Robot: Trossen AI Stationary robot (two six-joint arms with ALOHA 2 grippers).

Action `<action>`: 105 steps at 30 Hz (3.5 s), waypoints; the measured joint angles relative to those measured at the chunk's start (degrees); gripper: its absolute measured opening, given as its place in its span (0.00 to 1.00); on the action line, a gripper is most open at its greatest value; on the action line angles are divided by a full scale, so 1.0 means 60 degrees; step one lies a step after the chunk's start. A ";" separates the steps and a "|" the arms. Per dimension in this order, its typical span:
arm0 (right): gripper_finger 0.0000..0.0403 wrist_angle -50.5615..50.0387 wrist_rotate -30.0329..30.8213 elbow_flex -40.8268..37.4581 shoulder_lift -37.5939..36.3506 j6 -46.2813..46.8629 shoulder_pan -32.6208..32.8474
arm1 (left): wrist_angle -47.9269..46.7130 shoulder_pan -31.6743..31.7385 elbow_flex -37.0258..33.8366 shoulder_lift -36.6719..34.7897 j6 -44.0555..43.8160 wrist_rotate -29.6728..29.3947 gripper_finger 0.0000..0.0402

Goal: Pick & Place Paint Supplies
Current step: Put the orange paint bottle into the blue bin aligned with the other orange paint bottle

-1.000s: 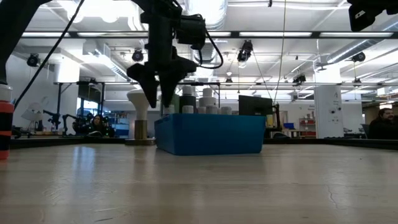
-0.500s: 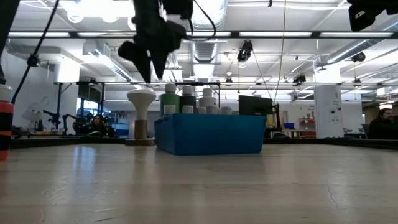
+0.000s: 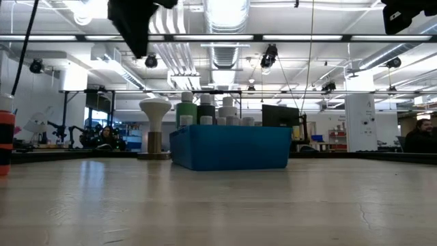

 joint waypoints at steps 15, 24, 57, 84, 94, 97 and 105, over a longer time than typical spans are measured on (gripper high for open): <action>0.02 0.0002 0.0003 -0.0002 0.0002 0.0000 -0.0003 | -0.1744 -0.3158 -0.0483 -0.0720 -0.2821 0.1046 0.55; 0.02 0.0000 0.0001 0.0000 0.0002 0.0000 -0.0003 | -0.1661 -0.4002 -0.0980 -0.1405 -0.4954 0.1292 0.55; 0.02 0.0000 0.0001 -0.0002 0.0002 0.0000 0.0000 | 0.1514 -0.5998 -0.5999 -0.3881 -0.4220 0.1268 0.55; 0.02 0.0003 0.0002 0.0000 0.0001 0.0000 -0.0001 | 0.2179 -0.4611 -0.7065 -0.3854 -0.3076 0.2168 0.55; 0.02 0.0001 0.0003 0.0000 0.0004 0.0000 -0.0001 | 0.2737 -0.4346 -0.7193 -0.3854 -0.2636 0.2178 0.55; 0.02 0.0003 0.0004 0.0000 0.0003 0.0000 0.0000 | 0.2738 -0.4284 -0.7202 -0.3854 -0.2578 0.2178 0.55; 0.02 0.0001 0.0001 0.0000 0.0004 0.0000 0.0000 | 0.2829 -0.4174 -0.7202 -0.3854 -0.2573 0.2258 0.50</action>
